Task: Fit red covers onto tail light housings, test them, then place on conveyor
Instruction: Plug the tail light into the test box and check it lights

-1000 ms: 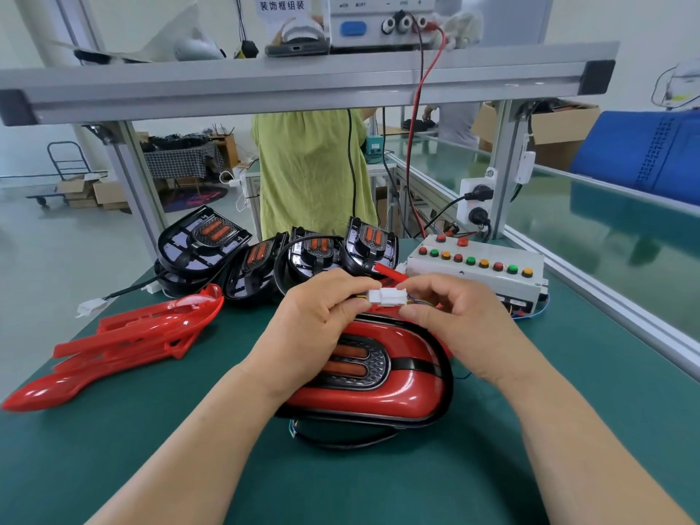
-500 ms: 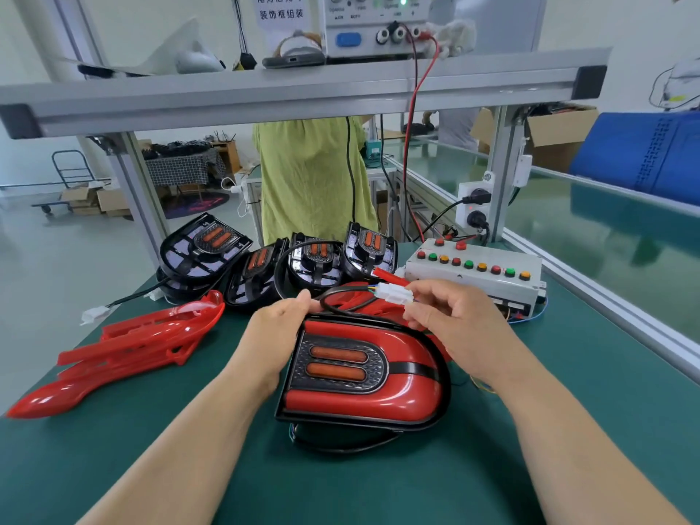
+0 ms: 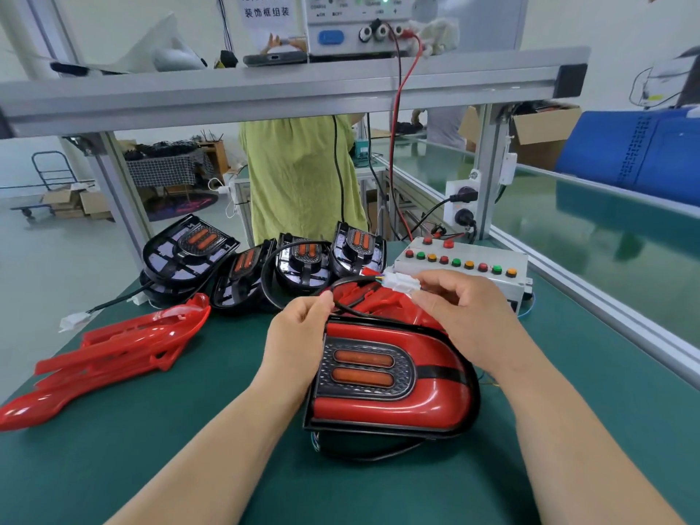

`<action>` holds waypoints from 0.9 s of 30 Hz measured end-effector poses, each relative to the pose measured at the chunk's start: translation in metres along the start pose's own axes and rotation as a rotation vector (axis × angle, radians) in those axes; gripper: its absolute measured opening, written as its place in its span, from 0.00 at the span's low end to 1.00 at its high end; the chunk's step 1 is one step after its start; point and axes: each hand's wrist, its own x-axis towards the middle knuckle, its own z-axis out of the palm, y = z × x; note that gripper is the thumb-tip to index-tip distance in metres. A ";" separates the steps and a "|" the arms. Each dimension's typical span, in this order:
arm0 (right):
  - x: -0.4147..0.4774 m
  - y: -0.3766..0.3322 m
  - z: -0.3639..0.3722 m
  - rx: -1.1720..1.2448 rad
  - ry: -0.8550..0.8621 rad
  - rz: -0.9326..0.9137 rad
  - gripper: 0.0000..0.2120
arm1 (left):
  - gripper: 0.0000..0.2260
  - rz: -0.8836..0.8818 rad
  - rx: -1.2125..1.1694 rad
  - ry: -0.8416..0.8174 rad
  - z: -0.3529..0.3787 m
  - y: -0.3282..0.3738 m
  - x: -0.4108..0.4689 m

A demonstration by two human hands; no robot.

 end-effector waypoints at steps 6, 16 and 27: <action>-0.005 -0.010 0.006 -0.043 -0.095 -0.091 0.16 | 0.11 0.510 0.239 0.010 -0.008 0.008 -0.006; -0.008 -0.018 0.010 -0.007 -0.117 -0.118 0.09 | 0.07 0.412 0.058 -0.133 -0.004 0.013 -0.008; -0.008 -0.018 0.011 0.047 -0.151 -0.054 0.08 | 0.05 0.485 0.123 -0.260 0.001 0.016 0.006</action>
